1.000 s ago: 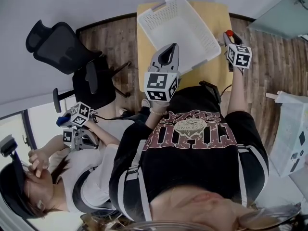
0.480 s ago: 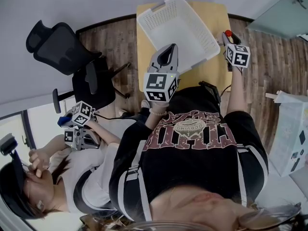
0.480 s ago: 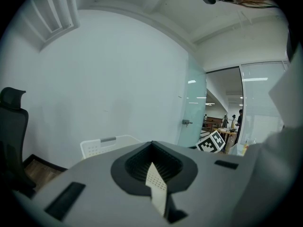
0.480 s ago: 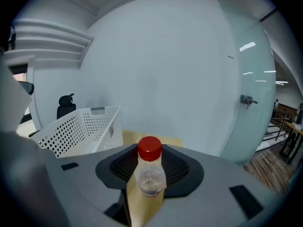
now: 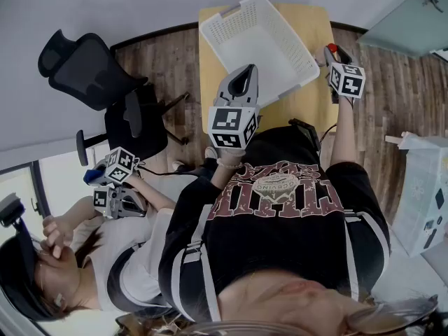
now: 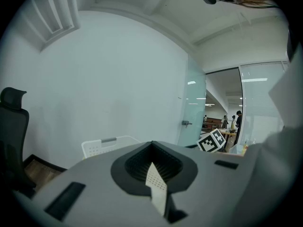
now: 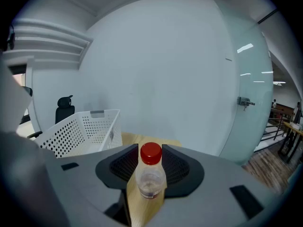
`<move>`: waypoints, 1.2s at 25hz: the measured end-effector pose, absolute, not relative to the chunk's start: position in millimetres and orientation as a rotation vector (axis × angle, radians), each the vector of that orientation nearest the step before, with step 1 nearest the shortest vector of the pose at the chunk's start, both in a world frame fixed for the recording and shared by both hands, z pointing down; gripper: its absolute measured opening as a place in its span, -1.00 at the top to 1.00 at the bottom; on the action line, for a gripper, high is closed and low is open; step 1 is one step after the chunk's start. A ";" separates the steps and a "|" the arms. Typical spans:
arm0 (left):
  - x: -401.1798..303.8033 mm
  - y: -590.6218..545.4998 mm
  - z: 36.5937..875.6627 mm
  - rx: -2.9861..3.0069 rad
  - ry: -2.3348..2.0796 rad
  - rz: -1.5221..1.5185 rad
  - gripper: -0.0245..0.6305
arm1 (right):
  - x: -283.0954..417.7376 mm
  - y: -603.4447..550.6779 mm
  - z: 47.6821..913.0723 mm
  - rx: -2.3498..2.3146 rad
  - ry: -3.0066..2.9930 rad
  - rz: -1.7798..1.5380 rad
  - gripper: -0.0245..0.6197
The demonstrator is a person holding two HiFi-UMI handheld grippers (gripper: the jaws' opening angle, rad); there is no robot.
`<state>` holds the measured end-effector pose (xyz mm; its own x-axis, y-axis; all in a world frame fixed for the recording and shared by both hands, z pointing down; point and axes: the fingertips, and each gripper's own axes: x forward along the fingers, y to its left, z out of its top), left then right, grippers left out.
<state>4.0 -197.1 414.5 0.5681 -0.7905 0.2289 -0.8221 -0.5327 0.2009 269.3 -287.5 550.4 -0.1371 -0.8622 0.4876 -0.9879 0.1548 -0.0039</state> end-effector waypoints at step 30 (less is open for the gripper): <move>-28.9 -195.6 411.3 2.493 -1.358 0.127 0.78 | 196.5 -290.6 465.5 1.713 -2.250 0.304 0.43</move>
